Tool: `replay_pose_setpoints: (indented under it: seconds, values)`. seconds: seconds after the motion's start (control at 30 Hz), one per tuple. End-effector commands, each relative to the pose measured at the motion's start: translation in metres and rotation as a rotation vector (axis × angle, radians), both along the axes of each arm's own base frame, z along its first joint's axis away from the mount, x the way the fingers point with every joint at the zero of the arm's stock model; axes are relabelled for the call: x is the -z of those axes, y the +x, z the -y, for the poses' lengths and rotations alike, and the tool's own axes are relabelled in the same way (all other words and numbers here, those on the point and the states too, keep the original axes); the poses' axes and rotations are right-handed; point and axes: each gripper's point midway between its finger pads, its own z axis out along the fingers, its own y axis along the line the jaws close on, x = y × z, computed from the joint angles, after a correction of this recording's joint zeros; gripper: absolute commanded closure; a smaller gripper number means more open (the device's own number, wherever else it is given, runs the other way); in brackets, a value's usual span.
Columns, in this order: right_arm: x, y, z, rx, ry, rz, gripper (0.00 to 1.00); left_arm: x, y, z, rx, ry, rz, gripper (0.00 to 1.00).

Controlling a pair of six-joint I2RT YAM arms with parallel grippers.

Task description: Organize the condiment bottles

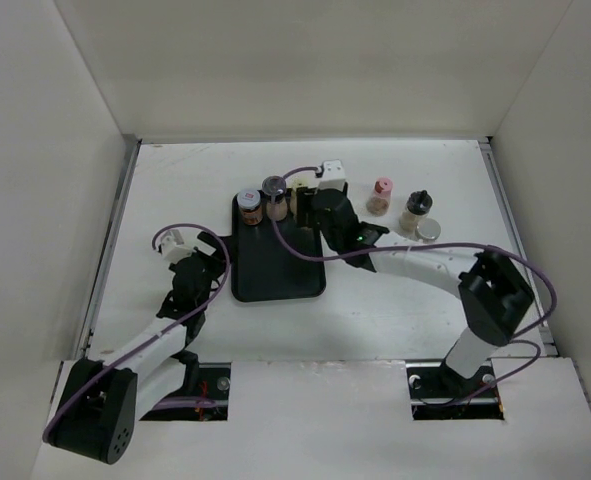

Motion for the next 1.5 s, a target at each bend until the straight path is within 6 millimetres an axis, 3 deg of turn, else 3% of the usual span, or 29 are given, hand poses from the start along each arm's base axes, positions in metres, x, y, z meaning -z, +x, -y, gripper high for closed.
replay_pose_setpoints:
  seconds: [0.0, 0.2, 0.33, 0.53, 0.63, 0.73, 0.87, 0.97, 1.03, 1.17, 1.23, 1.3, 1.37, 1.43, 1.47]
  values:
    - [-0.034, 0.009, -0.065, -0.115, 0.13, 0.07, 0.44, -0.013, 0.003, -0.012, -0.049, -0.021, 0.055, 0.0]
    - [-0.017, 0.015, -0.146, -0.231, 0.118, 0.067, 0.43, 0.001, 0.0, -0.027, -0.121, -0.049, -0.004, 0.0]
    - [0.002, 0.02, -0.17, -0.254, 0.073, 0.067, 0.43, 0.004, -0.001, -0.029, -0.137, -0.05, -0.009, 0.0]
    - [0.028, 0.015, -0.184, -0.279, 0.024, 0.048, 0.38, 0.006, -0.001, -0.027, -0.13, -0.049, -0.02, 0.0]
    - [0.031, 0.008, -0.186, -0.28, 0.014, 0.046, 0.19, 0.005, -0.001, -0.026, -0.127, -0.05, -0.015, 0.0]
    - [0.012, 0.003, -0.181, -0.289, 0.034, 0.062, 0.08, 0.009, 0.0, -0.026, -0.126, -0.048, -0.028, 0.0]
    - [-0.024, -0.013, -0.16, -0.289, 0.097, 0.086, 0.05, 0.005, 0.0, -0.024, -0.116, -0.052, -0.016, 0.0]
    - [-0.044, -0.025, -0.13, -0.268, 0.122, 0.104, 0.07, 0.008, 0.001, -0.021, -0.108, -0.048, -0.026, 0.0]
    - [-0.056, -0.028, -0.094, -0.221, 0.148, 0.12, 0.17, 0.005, 0.001, -0.019, -0.096, -0.052, -0.017, 0.0]
    - [-0.068, -0.022, 0.015, 0.005, 0.171, 0.147, 0.6, 0.002, 0.002, -0.015, -0.08, -0.045, -0.009, 0.0]
    - [-0.066, -0.023, 0.079, 0.153, 0.16, 0.145, 0.65, 0.002, 0.001, -0.012, -0.069, -0.041, -0.011, 0.0]
    - [-0.059, -0.028, 0.144, 0.331, 0.119, 0.142, 0.62, -0.002, 0.001, -0.011, -0.062, -0.044, 0.003, 0.0]
    - [-0.049, -0.038, 0.2, 0.495, 0.063, 0.14, 0.41, -0.004, 0.001, -0.011, -0.063, -0.041, 0.009, 0.0]
    - [-0.04, -0.049, 0.238, 0.595, 0.021, 0.123, 0.18, -0.001, 0.002, -0.01, -0.06, -0.036, -0.001, 0.0]
    - [-0.035, -0.053, 0.252, 0.63, 0.014, 0.11, 0.11, 0.0, 0.001, -0.009, -0.056, -0.037, -0.004, 0.0]
